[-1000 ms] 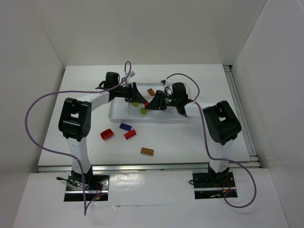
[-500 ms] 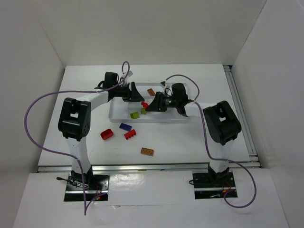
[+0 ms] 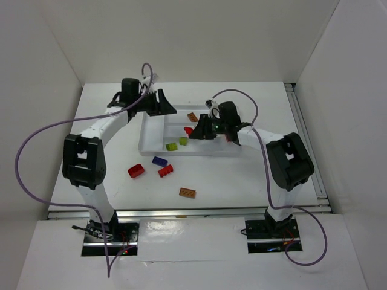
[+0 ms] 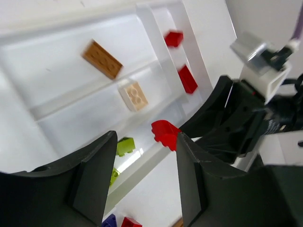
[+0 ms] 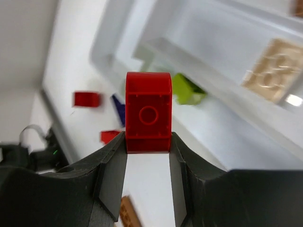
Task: Sort the legos into containers by color
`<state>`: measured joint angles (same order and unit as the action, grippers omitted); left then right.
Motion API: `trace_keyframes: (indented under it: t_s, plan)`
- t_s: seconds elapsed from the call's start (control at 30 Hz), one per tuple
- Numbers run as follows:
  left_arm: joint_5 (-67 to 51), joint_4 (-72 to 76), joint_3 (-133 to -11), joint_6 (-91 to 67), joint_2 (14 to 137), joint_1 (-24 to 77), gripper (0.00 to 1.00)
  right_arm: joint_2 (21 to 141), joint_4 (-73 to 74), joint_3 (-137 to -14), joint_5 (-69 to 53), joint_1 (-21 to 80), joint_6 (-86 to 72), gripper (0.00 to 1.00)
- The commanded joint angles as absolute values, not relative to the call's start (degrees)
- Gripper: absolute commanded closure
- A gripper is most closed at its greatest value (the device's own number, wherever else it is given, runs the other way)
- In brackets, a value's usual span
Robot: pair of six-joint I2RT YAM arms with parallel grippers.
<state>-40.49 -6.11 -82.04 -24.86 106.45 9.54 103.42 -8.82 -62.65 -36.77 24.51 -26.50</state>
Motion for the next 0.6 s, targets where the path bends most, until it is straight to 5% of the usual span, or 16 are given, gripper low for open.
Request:
trace_keyframes:
  t_s: [0.0,0.17,0.57]
  plan:
    - [-28.33,-11.23,-86.48,-25.66,97.85,8.96,0.37,98.89,0.51,-67.05,-21.05,25.05,-24.35,0.91]
    - [-9.26,-19.24,-82.55,-28.82,91.68,8.96,0.37,95.81,9.04,-67.06,3.48,23.3,-25.05,0.91]
    - [8.44,-32.78,-64.0,-33.57,81.22,11.07,0.3,95.8,13.71,-65.31,11.68,20.3,-23.47,0.91]
